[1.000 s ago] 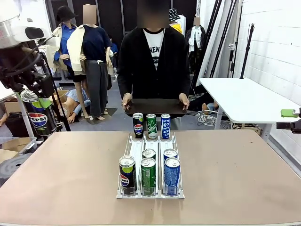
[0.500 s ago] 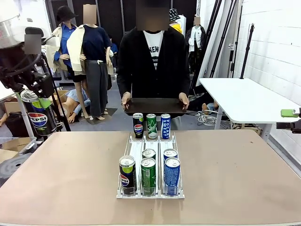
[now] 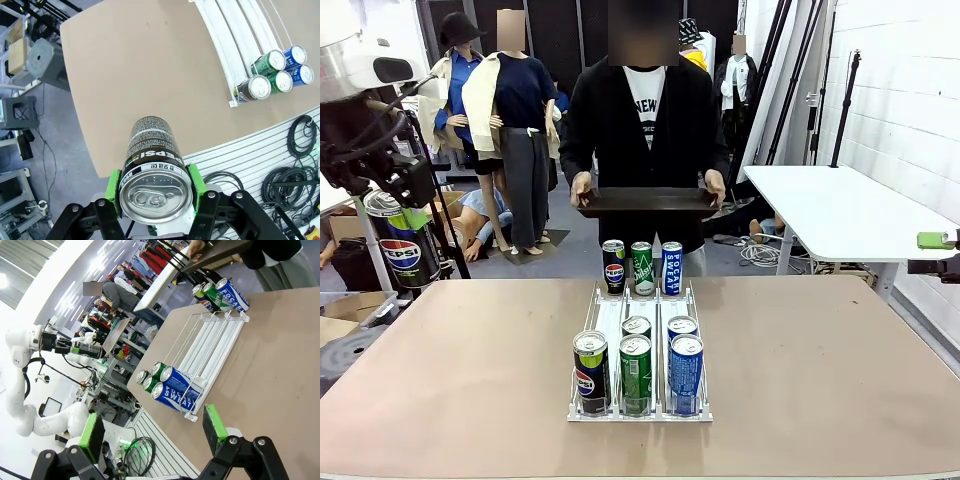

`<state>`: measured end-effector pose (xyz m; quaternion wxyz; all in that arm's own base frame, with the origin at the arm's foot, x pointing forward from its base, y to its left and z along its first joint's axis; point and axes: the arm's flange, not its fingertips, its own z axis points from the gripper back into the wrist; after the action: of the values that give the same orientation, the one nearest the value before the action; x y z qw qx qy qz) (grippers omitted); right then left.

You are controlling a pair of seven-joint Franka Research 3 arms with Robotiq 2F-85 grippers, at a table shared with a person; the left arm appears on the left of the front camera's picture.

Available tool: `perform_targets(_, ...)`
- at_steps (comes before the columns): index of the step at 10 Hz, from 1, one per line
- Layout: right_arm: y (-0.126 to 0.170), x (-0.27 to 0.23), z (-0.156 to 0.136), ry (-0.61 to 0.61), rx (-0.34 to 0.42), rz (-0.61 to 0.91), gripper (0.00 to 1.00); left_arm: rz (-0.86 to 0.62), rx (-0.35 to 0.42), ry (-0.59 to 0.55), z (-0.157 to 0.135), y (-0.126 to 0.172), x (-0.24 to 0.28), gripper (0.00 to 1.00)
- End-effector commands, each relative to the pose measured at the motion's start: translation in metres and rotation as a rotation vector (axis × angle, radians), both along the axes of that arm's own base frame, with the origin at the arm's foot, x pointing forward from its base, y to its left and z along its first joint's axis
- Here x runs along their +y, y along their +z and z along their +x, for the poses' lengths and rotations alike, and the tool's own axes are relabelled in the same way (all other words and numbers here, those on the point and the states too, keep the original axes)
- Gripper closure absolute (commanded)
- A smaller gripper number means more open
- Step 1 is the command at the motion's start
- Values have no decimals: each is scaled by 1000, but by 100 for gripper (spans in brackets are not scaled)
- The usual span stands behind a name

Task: Retrieve and hand over the desired beverage to the person.
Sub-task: Place the picked can on the Handle tray extended by the person.

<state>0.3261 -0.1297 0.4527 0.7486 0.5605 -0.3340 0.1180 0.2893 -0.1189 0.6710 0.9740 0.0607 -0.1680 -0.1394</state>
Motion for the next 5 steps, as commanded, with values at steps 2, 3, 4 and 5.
perform_targets(2,0,2,3,-4,-30,22,0,-3,-4,3,-1,7,1,100)
perform_targets(3,0,2,3,-4,-30,22,0,-3,-4,3,-1,7,1,100)
perform_targets(4,0,2,3,-4,-30,22,0,-3,-4,3,-1,7,1,100)
perform_targets(5,0,2,3,-4,-30,22,0,-3,-4,3,-1,7,1,100)
